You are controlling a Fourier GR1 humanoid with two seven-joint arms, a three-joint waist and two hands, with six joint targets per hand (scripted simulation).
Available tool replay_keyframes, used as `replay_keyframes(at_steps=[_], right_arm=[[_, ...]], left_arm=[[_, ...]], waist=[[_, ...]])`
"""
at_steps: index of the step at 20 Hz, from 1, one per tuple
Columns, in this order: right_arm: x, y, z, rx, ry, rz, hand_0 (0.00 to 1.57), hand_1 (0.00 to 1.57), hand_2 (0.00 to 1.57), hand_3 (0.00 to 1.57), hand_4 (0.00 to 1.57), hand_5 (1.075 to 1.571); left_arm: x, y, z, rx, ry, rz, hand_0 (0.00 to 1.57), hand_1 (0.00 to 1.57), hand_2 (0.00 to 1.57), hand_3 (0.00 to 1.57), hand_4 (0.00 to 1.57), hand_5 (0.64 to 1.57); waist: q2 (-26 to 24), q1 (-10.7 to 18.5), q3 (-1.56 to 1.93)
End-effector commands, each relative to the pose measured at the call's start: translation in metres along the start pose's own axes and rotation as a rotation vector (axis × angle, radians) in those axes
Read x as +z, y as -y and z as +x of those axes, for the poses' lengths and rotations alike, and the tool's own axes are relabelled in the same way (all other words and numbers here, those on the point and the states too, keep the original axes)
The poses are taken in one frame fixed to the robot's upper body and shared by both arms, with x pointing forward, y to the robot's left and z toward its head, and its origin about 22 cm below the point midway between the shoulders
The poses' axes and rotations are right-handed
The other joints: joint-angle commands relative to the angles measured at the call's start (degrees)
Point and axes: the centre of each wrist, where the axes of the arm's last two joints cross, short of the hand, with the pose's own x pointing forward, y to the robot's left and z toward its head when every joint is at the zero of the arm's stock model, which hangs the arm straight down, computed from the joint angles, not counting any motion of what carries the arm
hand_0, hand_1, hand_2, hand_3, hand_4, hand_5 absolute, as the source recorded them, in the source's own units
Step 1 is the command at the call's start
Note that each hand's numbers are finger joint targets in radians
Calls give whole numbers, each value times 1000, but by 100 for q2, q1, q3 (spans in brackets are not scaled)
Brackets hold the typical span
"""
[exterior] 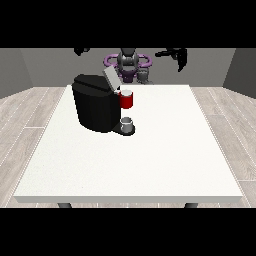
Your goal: Insert the coffee pod into the coffee machine and close the lid
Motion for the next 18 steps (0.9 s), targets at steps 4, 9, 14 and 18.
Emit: replay_keyframes(at_steps=[4, 9, 14, 18], right_arm=[[-15, -17, 19, 37, 42, 86, 0, 0, 0, 0, 239, 1571], [-23, -7, 21, 76, 109, 122, 0, 0, 0, 0, 0, 1571], [-25, -2, 1, 16, 38, 90, 0, 0, 0, 0, 0, 1571], [-51, -24, 32, -2, 32, 109, 0, 0, 0, 0, 0, 1571]], left_arm=[[16, -14, 4, 75, 42, 18, 0, 0, 0, 0, 0, 1571], [27, 15, 1, 66, 96, 38, 0, 0, 0, 0, 222, 1571], [43, 12, 13, 97, 76, 5, 0, 0, 0, 0, 0, 1571], [56, 2, 4, 103, 120, 46, 0, 0, 0, 0, 0, 1571]], waist=[[281, 228, 1], [615, 238, 2], [560, 495, 3], [973, 393, 1]])
